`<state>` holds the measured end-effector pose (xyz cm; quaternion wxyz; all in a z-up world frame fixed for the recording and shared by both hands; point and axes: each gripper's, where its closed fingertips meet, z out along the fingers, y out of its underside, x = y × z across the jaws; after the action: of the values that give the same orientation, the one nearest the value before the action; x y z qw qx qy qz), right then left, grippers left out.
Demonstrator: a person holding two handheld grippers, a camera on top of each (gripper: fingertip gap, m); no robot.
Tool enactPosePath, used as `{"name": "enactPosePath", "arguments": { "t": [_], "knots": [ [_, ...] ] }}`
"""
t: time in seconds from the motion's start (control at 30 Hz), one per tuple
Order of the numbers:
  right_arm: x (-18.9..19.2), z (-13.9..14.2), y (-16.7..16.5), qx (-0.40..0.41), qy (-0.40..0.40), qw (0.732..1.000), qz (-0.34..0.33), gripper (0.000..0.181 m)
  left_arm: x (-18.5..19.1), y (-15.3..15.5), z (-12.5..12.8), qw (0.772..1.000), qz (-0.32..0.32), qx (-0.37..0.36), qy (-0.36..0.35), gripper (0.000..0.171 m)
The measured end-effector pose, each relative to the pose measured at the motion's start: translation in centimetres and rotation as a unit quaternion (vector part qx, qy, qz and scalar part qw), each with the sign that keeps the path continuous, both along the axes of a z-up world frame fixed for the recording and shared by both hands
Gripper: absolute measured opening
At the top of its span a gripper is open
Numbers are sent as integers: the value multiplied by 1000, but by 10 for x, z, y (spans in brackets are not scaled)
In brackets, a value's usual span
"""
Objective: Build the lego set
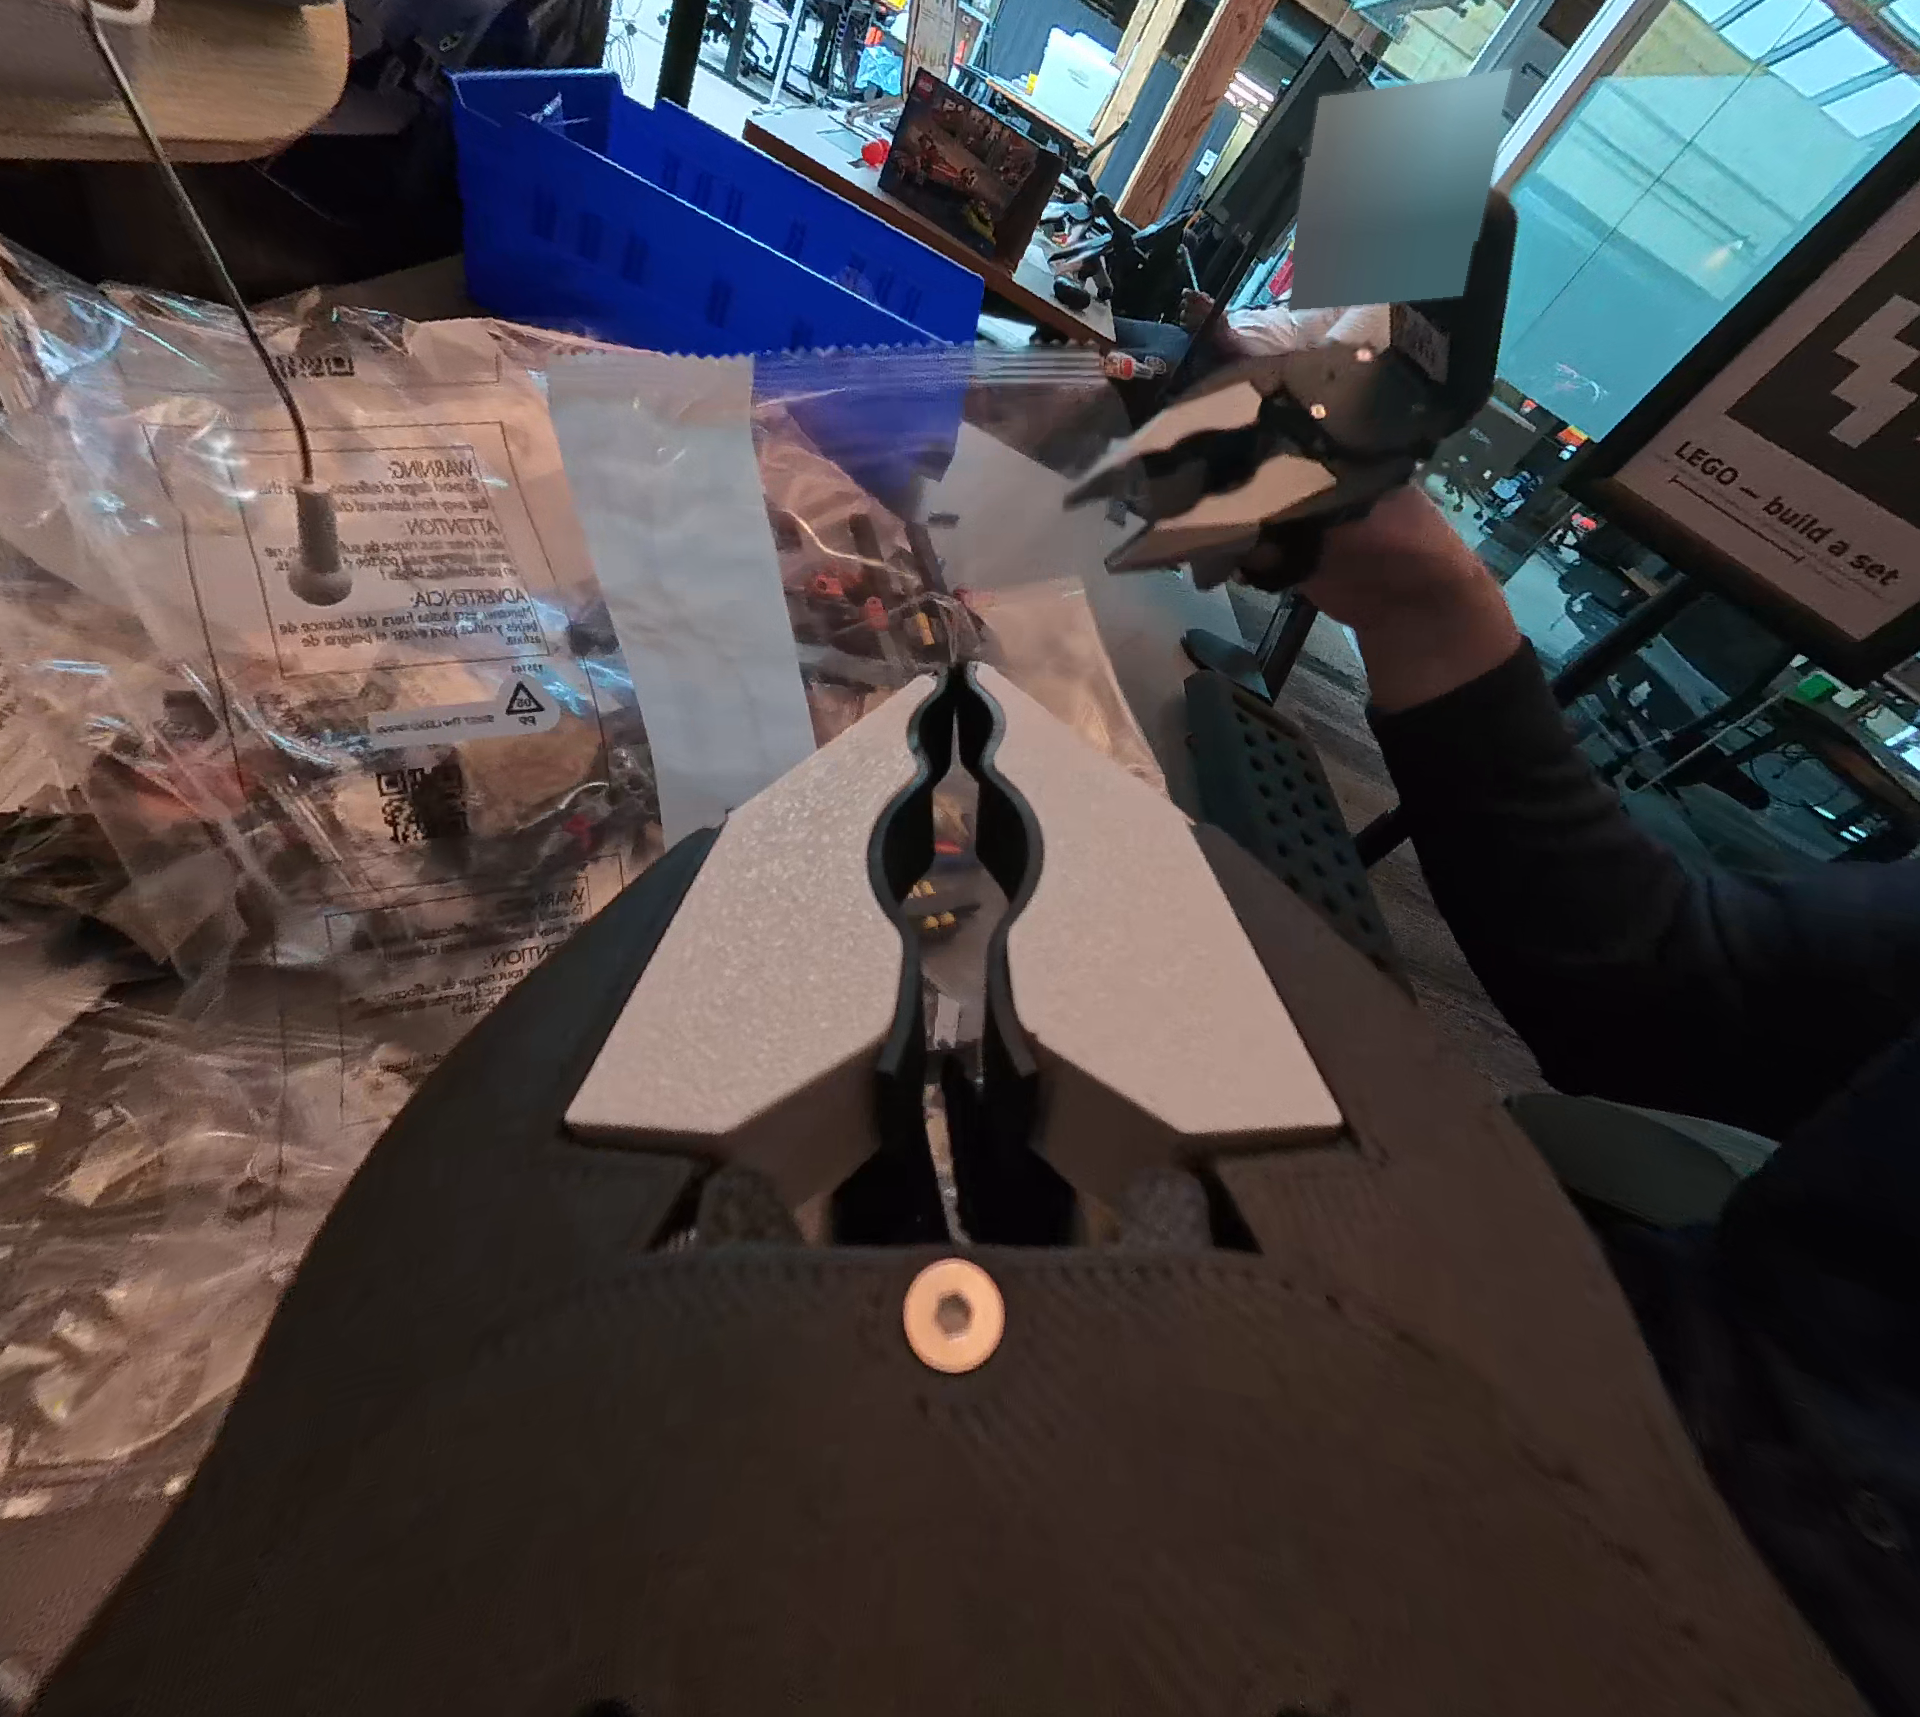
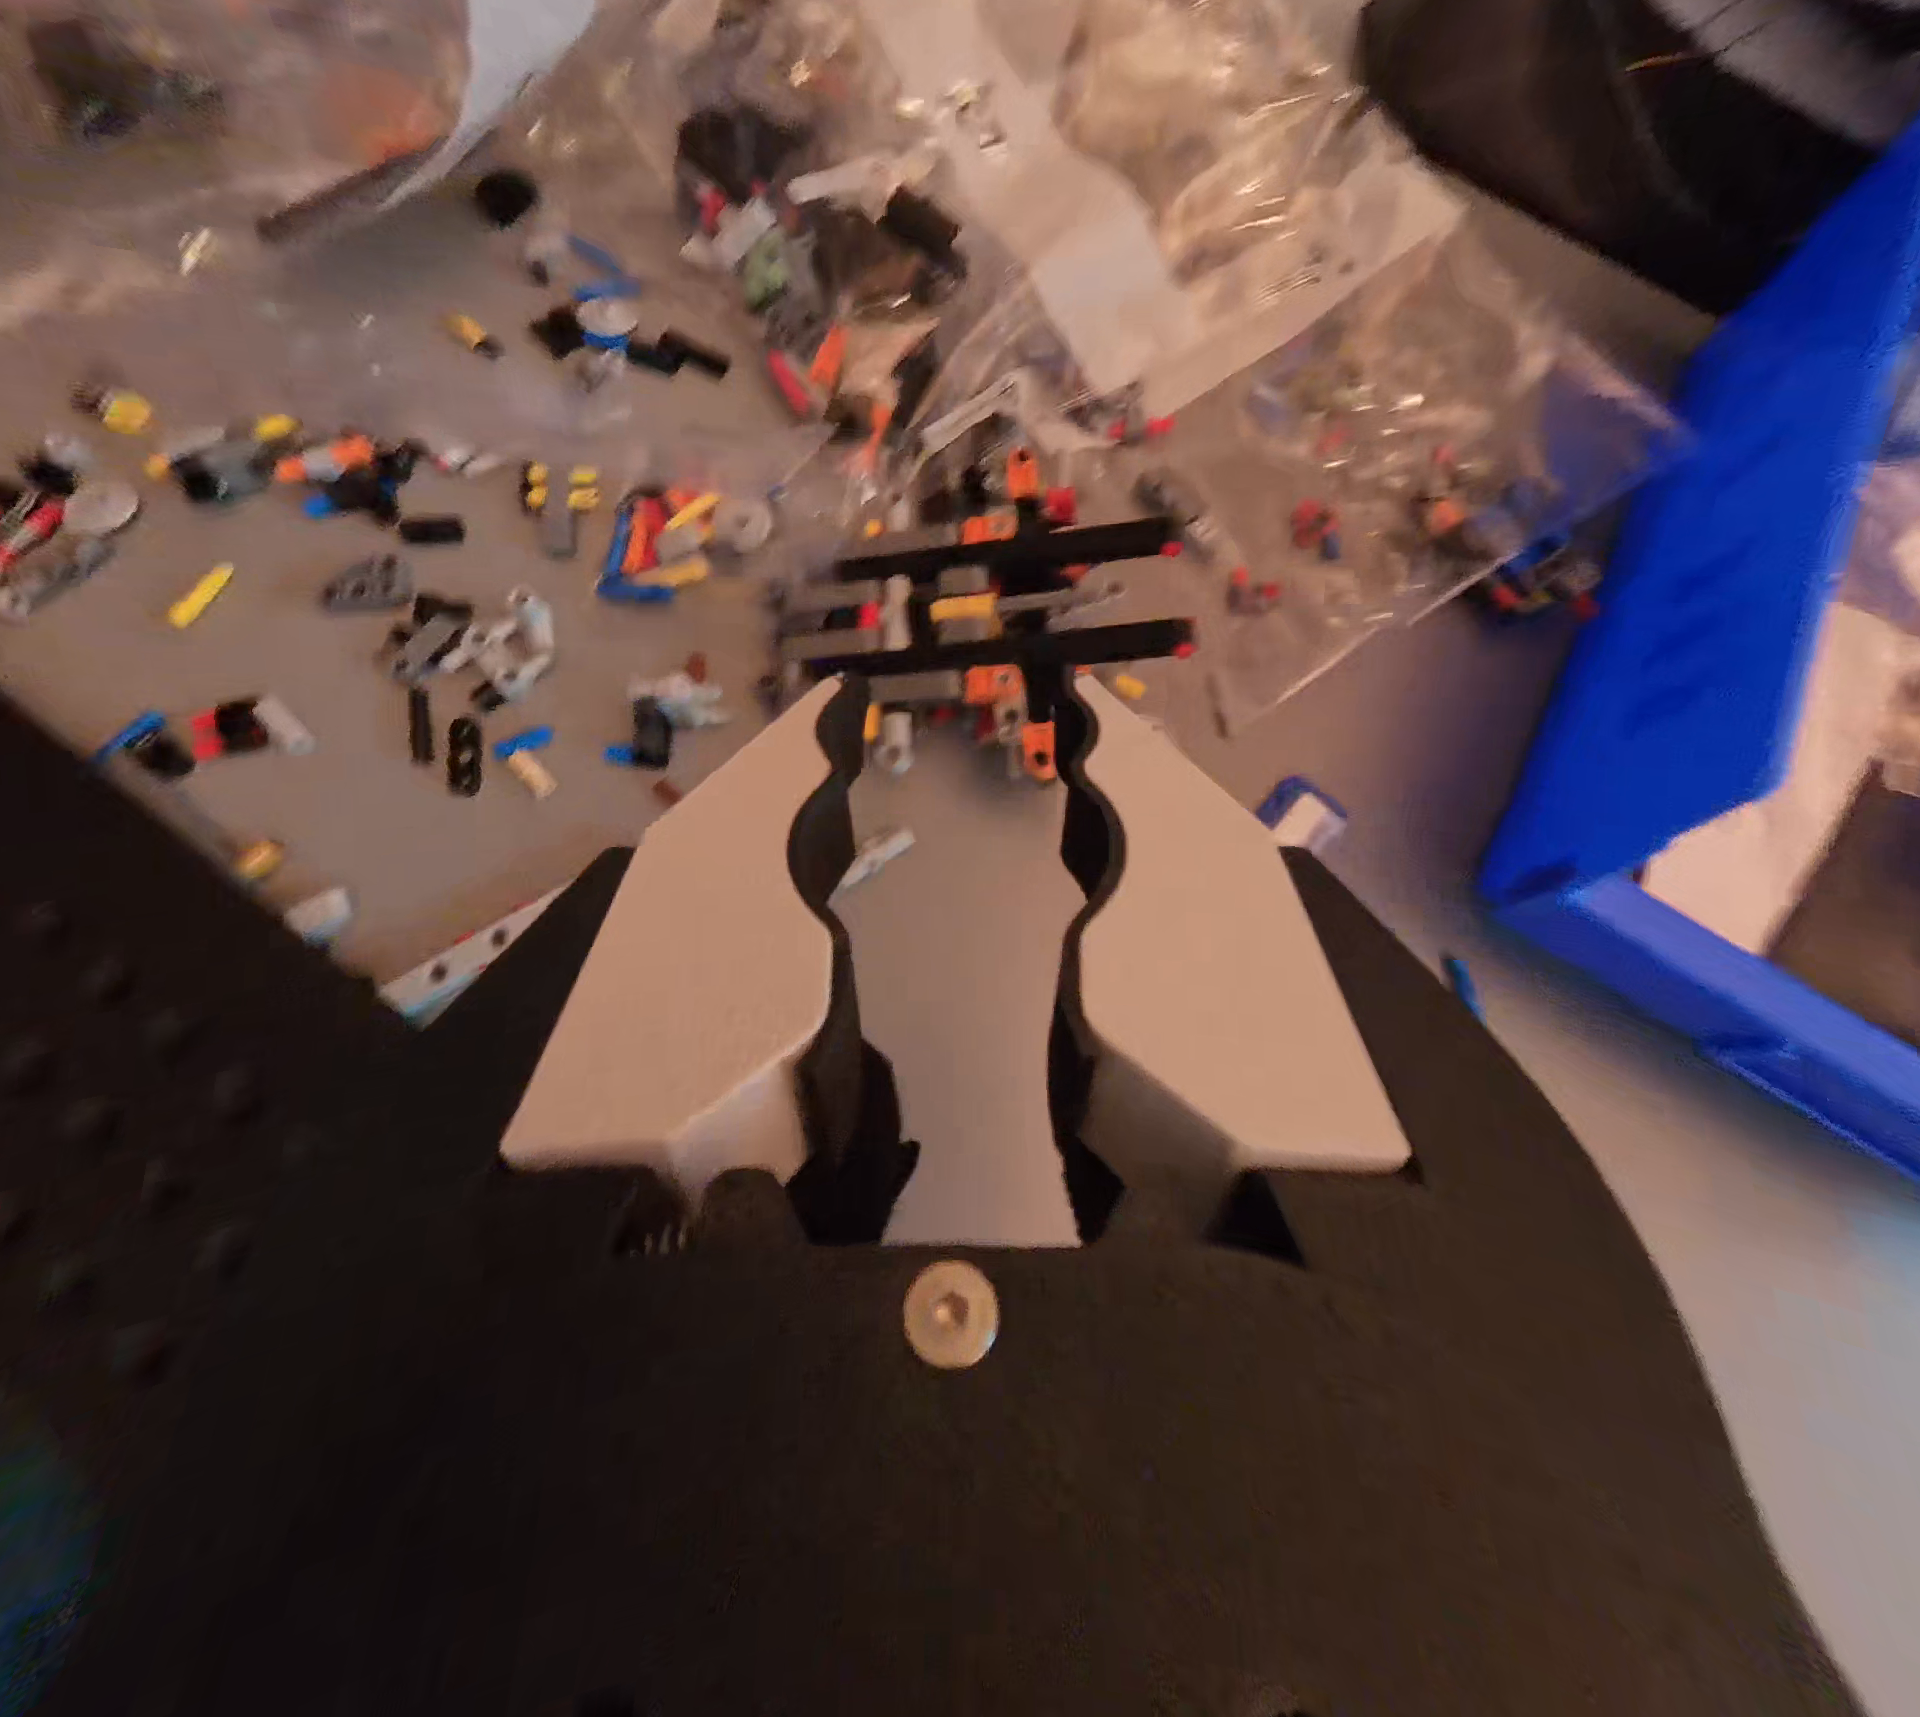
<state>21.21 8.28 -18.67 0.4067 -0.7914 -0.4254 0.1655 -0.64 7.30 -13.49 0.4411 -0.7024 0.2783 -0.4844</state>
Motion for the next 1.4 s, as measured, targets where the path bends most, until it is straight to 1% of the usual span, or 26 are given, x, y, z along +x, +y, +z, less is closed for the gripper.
{"name": "enactPosePath", "arguments": {
  "t": [0.07,0.13,0.17,0.23,0.33,0.43,0.47,0.5,0.53,0.6,0.63,0.7,0.77,0.83,0.9,0.97,1.0,1.03,1.1,1.2,1.23,1.27,1.3,1.33,1.37,1.4],
  "knots": [
    [-11,-17,-19,-35,-20,999,32,35,-2,0,3,1000,3,3,-2,0],
    [-16,-39,-29,-58,-56,996,47,36,-4,1,4,1000,7,5,-4,0],
    [-13,-51,-31,-67,-80,993,45,35,-5,1,5,1000,7,5,-5,0],
    [-2,-71,-26,-86,-114,990,16,34,-6,0,5,1000,6,4,-5,0],
    [8,-83,-18,-102,-115,988,-27,28,-5,0,5,1000,5,4,-6,0],
    [3,-89,-20,-115,-112,987,-24,22,-2,-1,4,1000,0,3,-4,0],
    [3,-92,-21,-116,-119,986,-22,17,-1,-1,3,1000,-2,2,-3,0],
    [0,-91,-22,-115,-116,986,-17,5,0,-2,2,1000,-3,2,-2,0],
    [2,-92,-21,-113,-121,986,-21,4,0,-2,2,1000,-4,2,-1,0],
    [9,-89,-19,-107,-136,984,-32,4,0,-2,3,1000,-2,2,-3,0],
    [9,-82,-20,-99,-129,986,-31,4,0,-2,3,1000,-2,2,-4,0],
    [0,-58,-24,-79,-92,992,-18,4,1,-2,3,1000,-2,2,-5,0],
    [-17,-23,-31,-46,-53,998,6,5,2,-2,3,1000,-4,1,-3,0],
    [-46,16,-44,-4,-10,999,53,5,4,-2,1,1000,-6,0,-1,0],
    [-81,50,-61,32,24,993,110,5,6,-2,0,1000,-6,0,2,0],
    [-120,69,-81,34,51,983,175,5,7,-2,1,1000,-6,0,1,0],
    [-139,70,-91,27,50,977,207,5,8,-3,1,1000,-6,1,2,0],
    [-154,64,-94,18,37,974,224,5,9,-3,1,1000,-7,1,2,0],
    [-177,47,-91,3,3,972,234,5,10,-4,2,1000,-8,1,0,0],
    [-200,17,-87,-37,-34,968,247,5,13,-6,3,1000,-13,3,0,0],
    [-202,8,-77,-38,-53,971,228,5,14,-7,3,1000,-16,3,0,0],
    [-200,0,-61,-25,-86,977,192,5,15,-8,3,1000,-18,3,0,0],
    [-196,-5,-49,-6,-117,979,166,13,15,-8,3,1000,-18,3,1,0],
    [-195,-5,-44,10,-128,979,158,25,15,-8,3,1000,-19,2,0,0],
    [-196,0,-44,20,-117,980,161,33,15,-7,2,1000,-19,2,1,0],
    [-197,8,-48,26,-95,981,167,33,15,-7,2,1000,-18,1,0,0]
  ]
}}
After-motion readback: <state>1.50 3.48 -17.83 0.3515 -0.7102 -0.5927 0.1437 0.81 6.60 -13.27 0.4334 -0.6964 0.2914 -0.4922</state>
